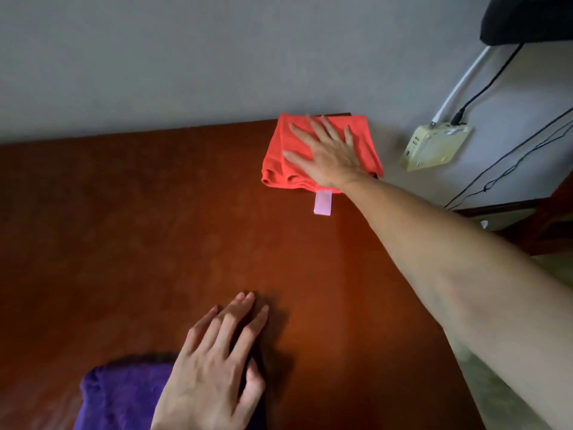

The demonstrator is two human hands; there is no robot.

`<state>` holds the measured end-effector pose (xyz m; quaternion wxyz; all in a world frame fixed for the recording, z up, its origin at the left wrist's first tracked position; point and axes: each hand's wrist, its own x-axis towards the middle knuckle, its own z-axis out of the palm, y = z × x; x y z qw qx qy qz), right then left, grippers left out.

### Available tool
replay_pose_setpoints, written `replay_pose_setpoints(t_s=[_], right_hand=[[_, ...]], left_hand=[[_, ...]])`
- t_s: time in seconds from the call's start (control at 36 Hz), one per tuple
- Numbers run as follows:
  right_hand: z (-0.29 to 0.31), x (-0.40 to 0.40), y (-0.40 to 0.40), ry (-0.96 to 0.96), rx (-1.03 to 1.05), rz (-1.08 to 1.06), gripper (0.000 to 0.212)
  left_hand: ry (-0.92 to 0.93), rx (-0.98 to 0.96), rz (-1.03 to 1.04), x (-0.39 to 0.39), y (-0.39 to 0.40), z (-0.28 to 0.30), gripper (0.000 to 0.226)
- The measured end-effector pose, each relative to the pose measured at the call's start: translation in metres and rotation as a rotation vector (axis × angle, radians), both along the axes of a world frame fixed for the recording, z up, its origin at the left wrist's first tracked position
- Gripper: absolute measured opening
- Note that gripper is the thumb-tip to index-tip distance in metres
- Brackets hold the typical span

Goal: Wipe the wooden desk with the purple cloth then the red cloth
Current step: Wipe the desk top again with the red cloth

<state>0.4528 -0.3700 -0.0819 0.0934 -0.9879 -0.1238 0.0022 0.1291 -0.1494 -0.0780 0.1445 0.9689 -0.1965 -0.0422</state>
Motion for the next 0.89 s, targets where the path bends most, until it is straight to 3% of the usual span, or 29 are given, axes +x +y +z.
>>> replay_pose_setpoints(t_s=[0.31, 0.5, 0.61, 0.75, 0.89], right_hand=[[0.006, 0.0, -0.008, 0.062, -0.067, 0.032, 0.072], [-0.005, -0.119, 0.001, 0.007, -0.013, 0.037, 0.079], [-0.01, -0.205, 0.036, -0.029, 0.011, 0.042, 0.082], [-0.016, -0.275, 0.066, -0.022, 0.005, 0.056, 0.082], [-0.012, -0.28, 0.074, 0.022, -0.001, 0.013, 0.083]], left_hand=[[-0.025, -0.02, 0.021, -0.005, -0.001, 0.0, 0.063], [-0.054, -0.033, 0.055, -0.009, -0.003, 0.004, 0.054], [-0.153, -0.148, 0.16, -0.014, -0.001, 0.009, 0.035], [-0.256, -0.154, 0.254, -0.024, 0.014, 0.014, 0.014], [-0.212, -0.012, 0.347, -0.026, 0.067, 0.015, 0.03]])
